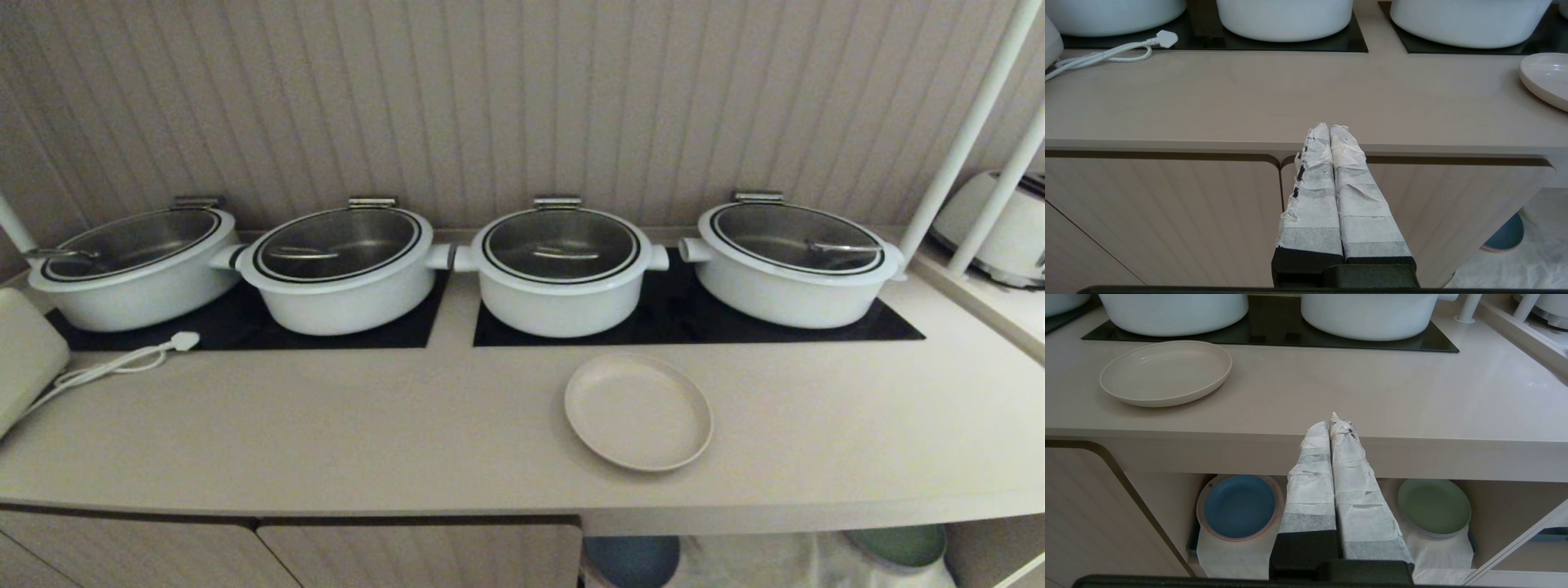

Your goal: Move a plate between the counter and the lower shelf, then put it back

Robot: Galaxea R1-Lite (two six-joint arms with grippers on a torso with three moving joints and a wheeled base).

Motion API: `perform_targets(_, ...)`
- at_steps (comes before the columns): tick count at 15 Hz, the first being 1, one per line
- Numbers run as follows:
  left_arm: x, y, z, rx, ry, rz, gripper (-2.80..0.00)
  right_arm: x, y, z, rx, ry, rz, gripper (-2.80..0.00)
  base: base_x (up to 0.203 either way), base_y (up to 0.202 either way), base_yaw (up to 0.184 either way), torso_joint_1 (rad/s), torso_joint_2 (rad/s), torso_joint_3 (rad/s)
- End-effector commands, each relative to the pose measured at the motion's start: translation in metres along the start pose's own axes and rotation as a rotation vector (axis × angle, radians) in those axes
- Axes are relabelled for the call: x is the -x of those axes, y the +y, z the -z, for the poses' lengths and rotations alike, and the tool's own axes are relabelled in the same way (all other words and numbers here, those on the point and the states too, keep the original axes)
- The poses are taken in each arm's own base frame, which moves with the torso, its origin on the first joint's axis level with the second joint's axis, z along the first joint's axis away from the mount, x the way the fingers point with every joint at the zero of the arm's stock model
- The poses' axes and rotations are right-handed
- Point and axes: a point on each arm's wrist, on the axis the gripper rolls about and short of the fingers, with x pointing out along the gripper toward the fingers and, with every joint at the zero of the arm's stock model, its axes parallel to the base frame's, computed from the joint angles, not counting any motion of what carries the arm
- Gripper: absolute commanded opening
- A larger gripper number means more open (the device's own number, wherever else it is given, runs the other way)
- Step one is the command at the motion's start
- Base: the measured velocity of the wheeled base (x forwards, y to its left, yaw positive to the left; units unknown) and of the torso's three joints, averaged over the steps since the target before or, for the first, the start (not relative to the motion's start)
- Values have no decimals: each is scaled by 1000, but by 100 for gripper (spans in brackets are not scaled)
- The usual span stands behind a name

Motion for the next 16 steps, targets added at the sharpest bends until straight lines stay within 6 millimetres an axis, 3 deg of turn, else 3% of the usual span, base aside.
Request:
perform_targets(1,0,0,0,0,-2,0,-280,0,0,0,-1,1,-1,-280,0,0,0,0,0,0)
perform_targets(16,0,0,0,0,-2,0,-280,0,0,0,4,3,4,-280,0,0,0,0,0,0)
